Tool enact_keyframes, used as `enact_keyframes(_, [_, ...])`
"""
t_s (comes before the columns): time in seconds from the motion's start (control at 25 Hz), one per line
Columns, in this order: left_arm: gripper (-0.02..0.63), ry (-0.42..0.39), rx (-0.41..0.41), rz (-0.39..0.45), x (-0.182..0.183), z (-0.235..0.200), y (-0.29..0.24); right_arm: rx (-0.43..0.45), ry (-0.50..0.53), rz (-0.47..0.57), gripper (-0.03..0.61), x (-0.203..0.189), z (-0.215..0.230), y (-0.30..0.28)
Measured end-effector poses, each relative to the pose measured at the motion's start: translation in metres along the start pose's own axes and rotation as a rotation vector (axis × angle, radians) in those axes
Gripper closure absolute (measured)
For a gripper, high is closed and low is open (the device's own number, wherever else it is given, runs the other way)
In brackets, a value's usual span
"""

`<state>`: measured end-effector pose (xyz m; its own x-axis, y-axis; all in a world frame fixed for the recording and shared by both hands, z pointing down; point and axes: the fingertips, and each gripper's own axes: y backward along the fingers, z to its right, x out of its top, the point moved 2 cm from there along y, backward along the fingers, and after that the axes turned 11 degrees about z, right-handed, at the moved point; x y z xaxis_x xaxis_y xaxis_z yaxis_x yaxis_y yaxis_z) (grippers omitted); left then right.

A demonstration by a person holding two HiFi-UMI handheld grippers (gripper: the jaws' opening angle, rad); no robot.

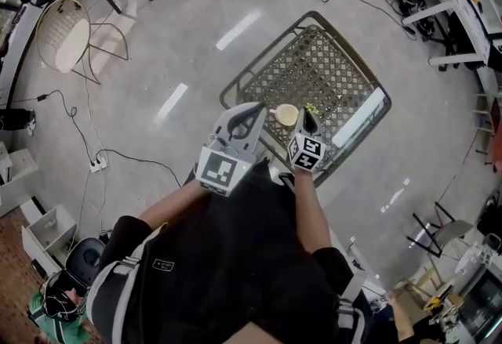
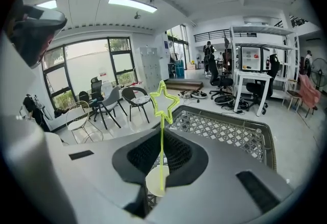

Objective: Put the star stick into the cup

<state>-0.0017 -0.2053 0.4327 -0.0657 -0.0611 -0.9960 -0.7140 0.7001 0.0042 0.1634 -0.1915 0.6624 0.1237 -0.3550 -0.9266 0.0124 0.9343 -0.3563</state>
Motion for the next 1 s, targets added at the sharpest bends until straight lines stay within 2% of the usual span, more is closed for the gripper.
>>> enact_keyframes(0.44, [0.597,0.015,0.007,-0.021,-0.009,-0.011,-0.008,-0.019,-0.032,-0.108,0.56,-0.044,0.006,-0.017])
enact_keyframes(1.0, [0.597,0.026,0.027,-0.031,-0.012,-0.023,-0.021,-0.02,-0.068,-0.21,0.56,-0.07,0.011,-0.031])
